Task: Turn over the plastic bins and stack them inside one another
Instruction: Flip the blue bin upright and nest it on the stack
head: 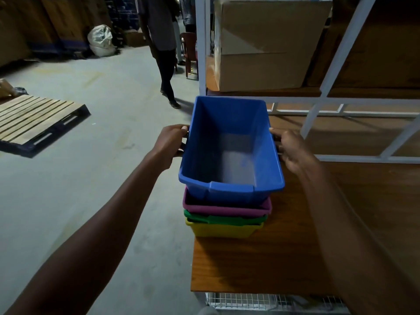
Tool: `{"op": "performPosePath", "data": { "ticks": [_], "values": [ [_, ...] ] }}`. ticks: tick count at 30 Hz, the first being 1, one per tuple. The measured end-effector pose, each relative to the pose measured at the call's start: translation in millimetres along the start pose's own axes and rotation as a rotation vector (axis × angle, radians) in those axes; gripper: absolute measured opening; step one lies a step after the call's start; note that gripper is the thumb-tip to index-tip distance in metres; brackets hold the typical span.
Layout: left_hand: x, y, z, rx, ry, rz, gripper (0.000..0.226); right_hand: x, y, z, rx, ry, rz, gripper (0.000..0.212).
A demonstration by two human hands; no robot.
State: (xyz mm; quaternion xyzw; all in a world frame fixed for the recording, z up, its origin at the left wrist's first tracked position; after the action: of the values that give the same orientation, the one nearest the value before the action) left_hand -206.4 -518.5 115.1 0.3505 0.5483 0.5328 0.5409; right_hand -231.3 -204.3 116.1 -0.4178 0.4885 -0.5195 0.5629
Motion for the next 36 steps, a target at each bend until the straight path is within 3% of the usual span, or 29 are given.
{"op": "performPosePath", "data": {
  "ticks": [19, 36],
  "values": [
    [9.2, -62.8, -0.8, -0.090, 0.006, 0.012, 0.037, 12.9, 48.4, 2.0, 0.120, 0.015, -0.024, 0.029],
    [15.1, -67.0, 4.5, -0.079, 0.030, -0.015, 0.039, 12.2, 68.9, 10.2, 0.169, 0.030, -0.054, 0.024]
  ]
}}
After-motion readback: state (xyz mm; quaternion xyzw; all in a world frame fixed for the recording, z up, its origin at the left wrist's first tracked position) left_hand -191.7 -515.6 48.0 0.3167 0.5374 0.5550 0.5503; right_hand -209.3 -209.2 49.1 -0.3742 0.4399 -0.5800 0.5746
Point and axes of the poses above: each hand's wrist, its own z-axis away from the middle knuckle, its own x-axis out of the palm, y = z × x, the point moved 8 cm from there along -z, towards the middle knuckle
